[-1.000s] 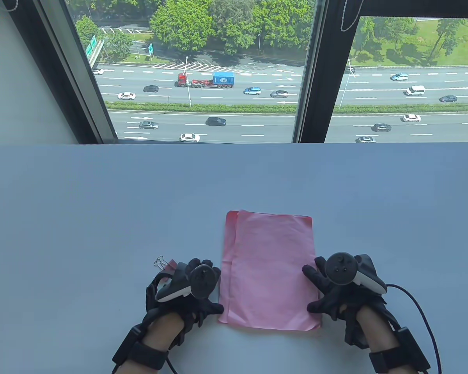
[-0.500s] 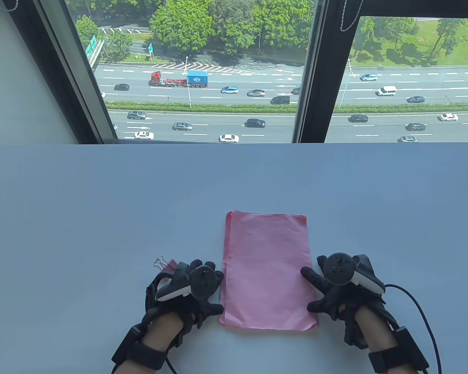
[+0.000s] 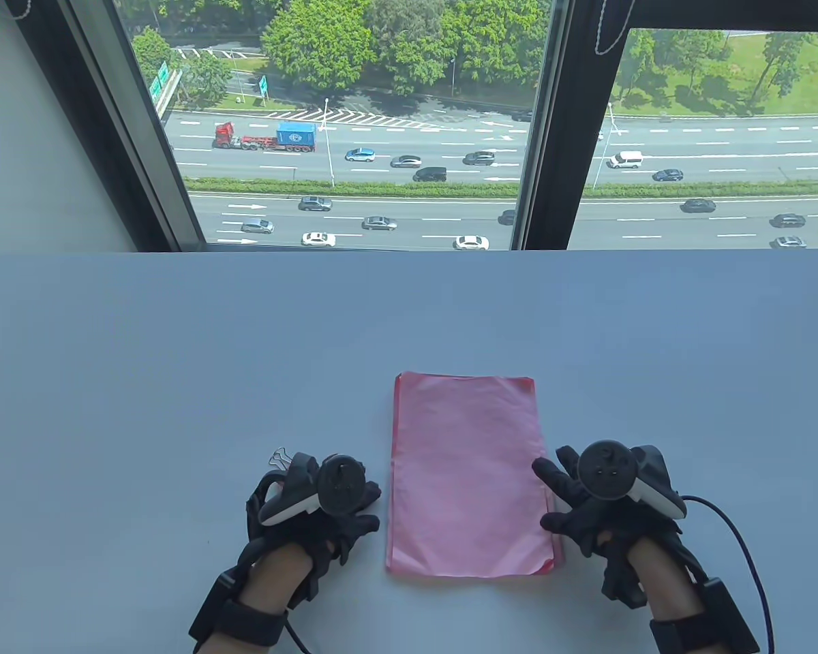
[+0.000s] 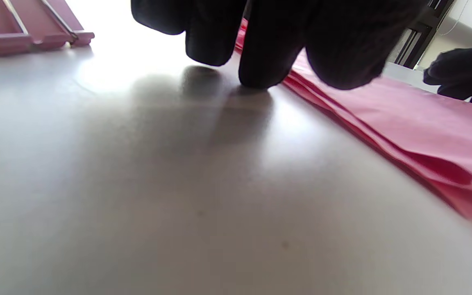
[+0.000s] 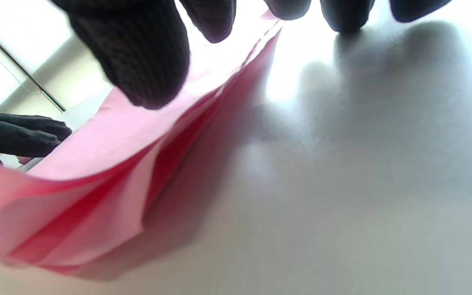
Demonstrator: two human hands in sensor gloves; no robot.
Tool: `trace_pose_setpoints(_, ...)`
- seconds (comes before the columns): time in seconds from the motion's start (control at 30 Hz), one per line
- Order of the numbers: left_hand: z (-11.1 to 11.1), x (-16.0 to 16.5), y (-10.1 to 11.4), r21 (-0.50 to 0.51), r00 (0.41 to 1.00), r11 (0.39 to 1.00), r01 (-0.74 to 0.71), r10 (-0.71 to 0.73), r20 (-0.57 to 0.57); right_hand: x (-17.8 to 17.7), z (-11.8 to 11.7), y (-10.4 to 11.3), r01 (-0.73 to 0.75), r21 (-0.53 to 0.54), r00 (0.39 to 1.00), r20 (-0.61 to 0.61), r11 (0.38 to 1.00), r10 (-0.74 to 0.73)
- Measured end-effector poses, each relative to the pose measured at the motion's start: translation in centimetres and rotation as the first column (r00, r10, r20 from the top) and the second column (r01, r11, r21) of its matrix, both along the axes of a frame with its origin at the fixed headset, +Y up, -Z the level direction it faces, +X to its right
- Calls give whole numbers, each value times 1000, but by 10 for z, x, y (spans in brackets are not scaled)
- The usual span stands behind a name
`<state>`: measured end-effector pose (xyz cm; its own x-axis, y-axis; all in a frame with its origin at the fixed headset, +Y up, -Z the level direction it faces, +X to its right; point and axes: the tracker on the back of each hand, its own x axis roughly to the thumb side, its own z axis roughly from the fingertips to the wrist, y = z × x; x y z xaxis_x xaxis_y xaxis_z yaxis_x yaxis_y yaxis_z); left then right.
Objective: Clip paper with binder clip (Left hand to clip)
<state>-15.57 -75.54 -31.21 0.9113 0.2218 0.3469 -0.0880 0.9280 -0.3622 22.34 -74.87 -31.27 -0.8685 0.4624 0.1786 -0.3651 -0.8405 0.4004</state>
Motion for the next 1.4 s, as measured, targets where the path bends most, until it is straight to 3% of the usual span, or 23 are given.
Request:
trace_pose_setpoints(0.13, 1, 5, -5, -50, 996, 996, -77, 78, 34, -8, 2, 1, 38, 8, 999, -18, 999, -38)
trace_pose_setpoints(0.57, 1, 5, -6, -75, 995, 993, -91, 94, 40, -12, 2, -5, 210, -54, 975, -60, 976, -213)
trace_pose_setpoints(0.7, 1, 5, -5, -64, 996, 994, -84, 86, 35, -12, 2, -2, 192, -21, 981, -37, 981, -192)
trace_pose_setpoints(0.8, 2, 5, 1, 42, 996, 995, -87, 86, 27, -10, 3, 0, 123, 54, 992, -30, 991, -122)
trace_pose_setpoints(0.9, 4, 8, 5, 116, 992, 985, -124, 119, 50, -12, 3, -2, 81, 53, 996, -37, 995, -79)
trace_pose_setpoints(1.0, 8, 16, 3, 74, 988, 989, -130, 123, 98, -19, 3, -10, -5, -22, 997, -73, 1000, 3)
trace_pose_setpoints(1.17, 14, 29, -8, -106, 989, 993, 47, -32, 141, -29, 1, -25, -136, -105, 986, -112, 985, 124)
trace_pose_setpoints(1.4, 16, 39, -11, 18, 983, 994, 106, -108, 145, -32, 1, -24, -136, -108, 987, -105, 985, 124)
